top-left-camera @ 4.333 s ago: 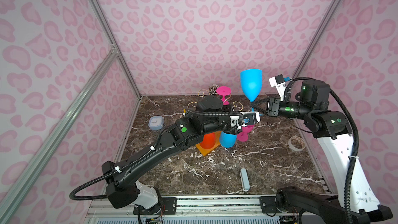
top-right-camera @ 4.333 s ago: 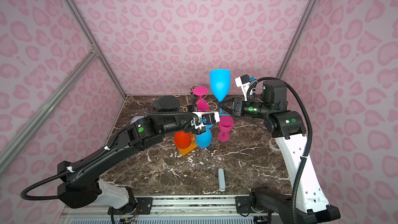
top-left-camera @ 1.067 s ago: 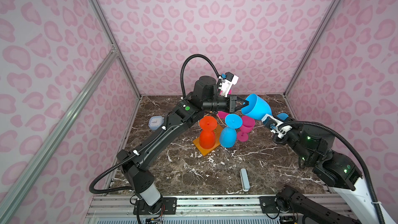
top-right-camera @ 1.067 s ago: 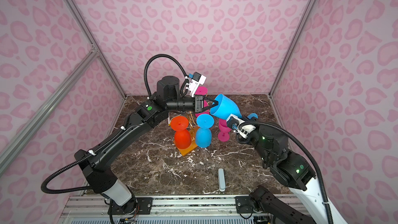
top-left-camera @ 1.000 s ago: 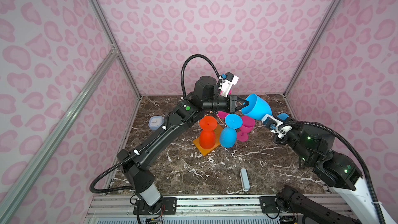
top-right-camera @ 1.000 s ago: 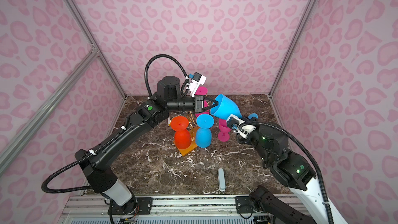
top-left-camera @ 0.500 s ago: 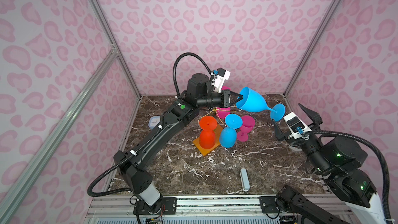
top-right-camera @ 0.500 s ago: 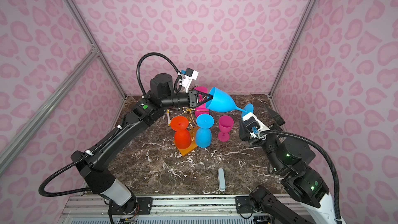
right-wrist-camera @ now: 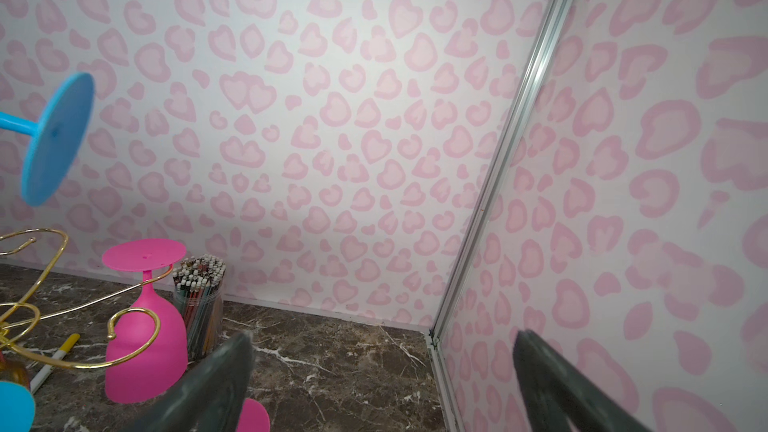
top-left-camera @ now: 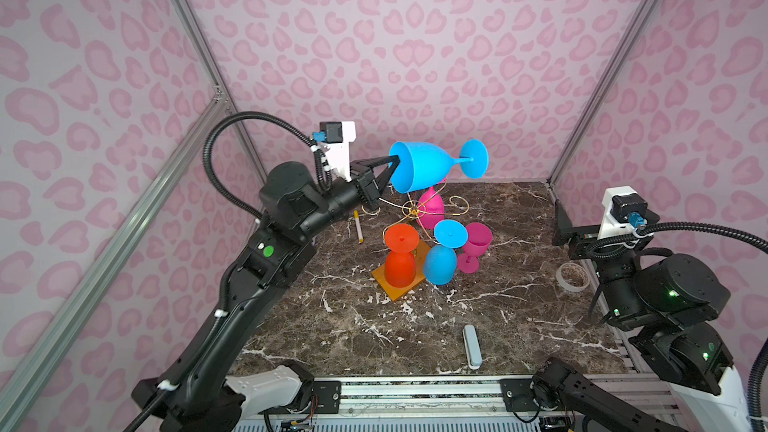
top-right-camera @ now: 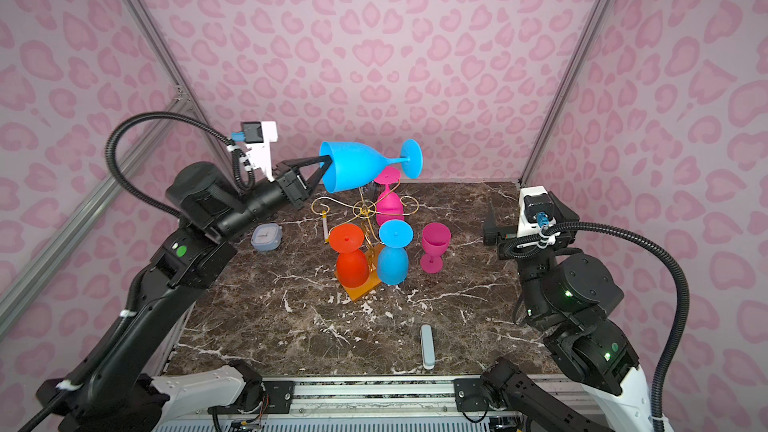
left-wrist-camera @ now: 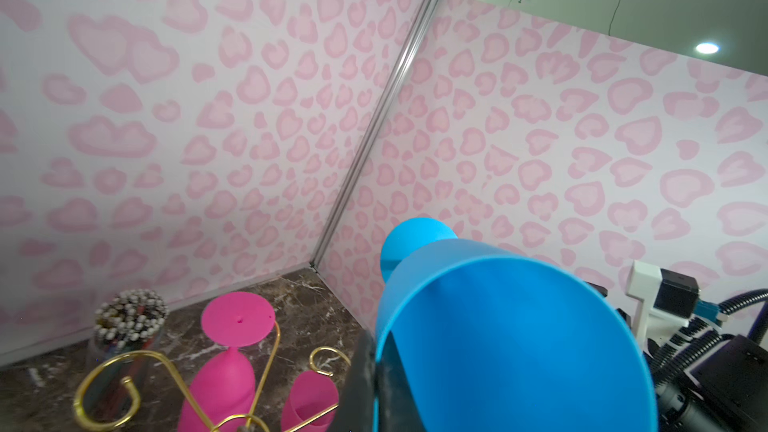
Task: Take the wine glass off the wine glass rack
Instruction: 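Carry the blue glass away with the left gripper while the right gripper withdraws, then lower the blue glass upright onto the table near the wooden board with the left gripper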
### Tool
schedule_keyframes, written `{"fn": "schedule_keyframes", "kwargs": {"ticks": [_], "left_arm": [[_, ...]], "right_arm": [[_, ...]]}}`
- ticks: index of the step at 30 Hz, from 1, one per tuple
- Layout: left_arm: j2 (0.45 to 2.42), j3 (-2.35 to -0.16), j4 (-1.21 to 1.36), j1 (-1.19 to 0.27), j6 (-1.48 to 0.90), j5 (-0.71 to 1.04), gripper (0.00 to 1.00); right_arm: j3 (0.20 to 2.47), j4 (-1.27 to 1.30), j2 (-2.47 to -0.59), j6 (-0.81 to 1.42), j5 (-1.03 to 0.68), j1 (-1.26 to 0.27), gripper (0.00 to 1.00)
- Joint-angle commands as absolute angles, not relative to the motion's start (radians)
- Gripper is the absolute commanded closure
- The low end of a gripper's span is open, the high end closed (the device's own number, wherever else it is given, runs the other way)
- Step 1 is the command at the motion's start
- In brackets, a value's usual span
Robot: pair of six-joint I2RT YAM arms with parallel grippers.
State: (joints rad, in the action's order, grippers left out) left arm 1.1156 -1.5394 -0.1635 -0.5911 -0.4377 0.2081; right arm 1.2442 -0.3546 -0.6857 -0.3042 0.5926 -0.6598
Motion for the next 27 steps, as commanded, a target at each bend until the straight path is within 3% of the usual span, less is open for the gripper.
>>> {"fn": "schedule_keyframes", "kwargs": {"ticks": [1, 6, 12, 17, 21, 27], "left_arm": [[1.003, -1.472, -0.209, -0.587, -0.265, -0.082, 0.96], [0.858, -1.383, -0.325, -0.581, -0.161, -0.391, 0.96], [0.84, -1.314, -0.557, -0.553, -0.146, -0.603, 0.96], [0.784, -1.168, -0.645, -0.404, -0.322, -0.506, 0.96], [0.834, -1.141, -0.744, -0.288, -0.375, -0.312, 0.96], [0.967, -1.141, -0.843, -0.254, -0.403, -0.162, 0.96]], "right_arm": [[1.236, -0.35, -0.716, -0.262, 0.62, -0.655, 0.01], [1.231, -0.356, -0.766, -0.192, 0.566, -0.591, 0.01], [1.233, -0.398, -0.804, -0.065, 0.343, -0.391, 0.01], [1.229, -0.417, -0.815, -0.017, 0.236, -0.283, 0.01], [1.224, -0.422, -0.813, -0.02, 0.209, -0.251, 0.01], [1.201, -0.422, -0.804, 0.007, 0.177, -0.22, 0.01]]}}
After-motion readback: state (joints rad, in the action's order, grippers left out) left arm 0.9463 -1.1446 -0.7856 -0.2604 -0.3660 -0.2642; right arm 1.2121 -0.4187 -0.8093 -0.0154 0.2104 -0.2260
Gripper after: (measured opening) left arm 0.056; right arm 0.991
